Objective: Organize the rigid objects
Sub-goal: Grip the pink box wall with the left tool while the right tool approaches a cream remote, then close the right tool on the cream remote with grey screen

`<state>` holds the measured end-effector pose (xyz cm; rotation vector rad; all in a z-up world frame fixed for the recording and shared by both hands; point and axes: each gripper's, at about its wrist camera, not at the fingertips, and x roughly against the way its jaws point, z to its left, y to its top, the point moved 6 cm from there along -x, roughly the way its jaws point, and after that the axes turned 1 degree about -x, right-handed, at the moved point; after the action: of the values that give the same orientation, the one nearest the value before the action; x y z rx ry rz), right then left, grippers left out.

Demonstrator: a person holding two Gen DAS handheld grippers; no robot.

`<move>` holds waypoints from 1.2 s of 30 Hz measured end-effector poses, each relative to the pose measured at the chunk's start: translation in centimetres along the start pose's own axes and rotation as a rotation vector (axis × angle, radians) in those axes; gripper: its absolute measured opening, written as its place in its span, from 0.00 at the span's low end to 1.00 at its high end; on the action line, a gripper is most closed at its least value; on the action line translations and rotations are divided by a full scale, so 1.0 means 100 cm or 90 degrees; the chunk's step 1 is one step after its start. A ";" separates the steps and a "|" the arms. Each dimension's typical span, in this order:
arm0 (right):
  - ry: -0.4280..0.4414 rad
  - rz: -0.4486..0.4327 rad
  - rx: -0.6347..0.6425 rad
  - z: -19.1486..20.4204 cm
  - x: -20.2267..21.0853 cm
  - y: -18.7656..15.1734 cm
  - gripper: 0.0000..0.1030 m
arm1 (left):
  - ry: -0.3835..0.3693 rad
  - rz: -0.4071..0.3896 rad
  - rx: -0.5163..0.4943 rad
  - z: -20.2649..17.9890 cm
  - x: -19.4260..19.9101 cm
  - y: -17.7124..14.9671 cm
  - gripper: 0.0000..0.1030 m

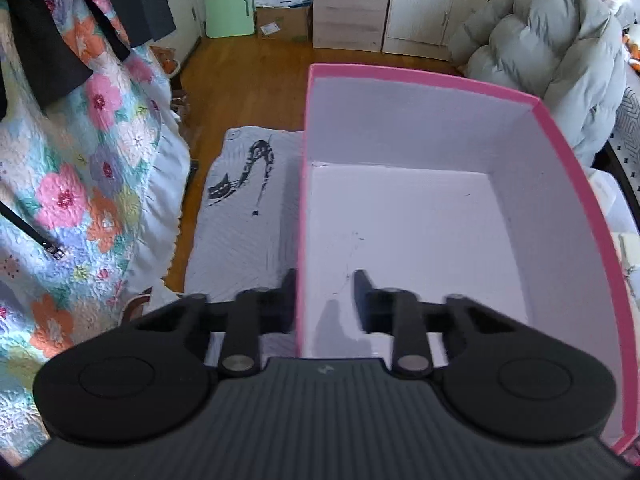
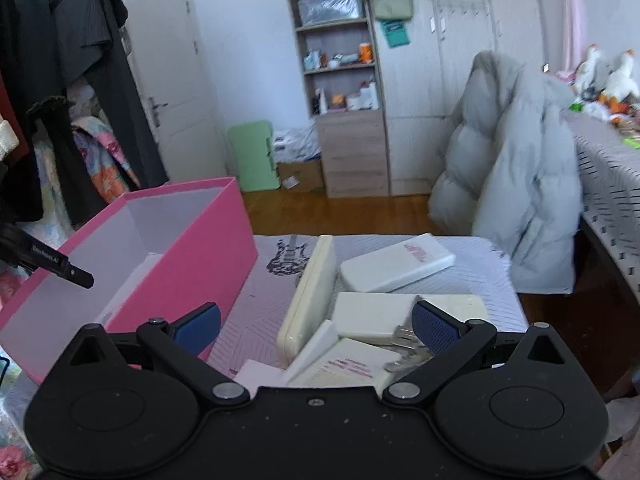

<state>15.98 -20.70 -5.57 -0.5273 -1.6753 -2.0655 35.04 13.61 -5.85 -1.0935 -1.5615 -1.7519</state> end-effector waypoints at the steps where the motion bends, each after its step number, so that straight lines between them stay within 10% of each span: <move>1: 0.009 0.006 0.005 0.001 -0.005 0.002 0.98 | 0.008 -0.003 -0.005 0.001 0.001 -0.001 0.14; 17: 0.024 0.175 0.081 0.004 -0.097 0.014 0.33 | 0.053 -0.029 -0.010 0.004 0.008 -0.006 0.09; 36: 0.070 0.135 -0.065 0.004 -0.094 0.022 0.20 | 0.039 -0.035 -0.070 -0.020 0.008 -0.020 0.03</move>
<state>25.06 -19.82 -8.82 -0.5860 -1.3941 -1.9941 32.57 12.07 -6.23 -1.0476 -1.4869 -1.9102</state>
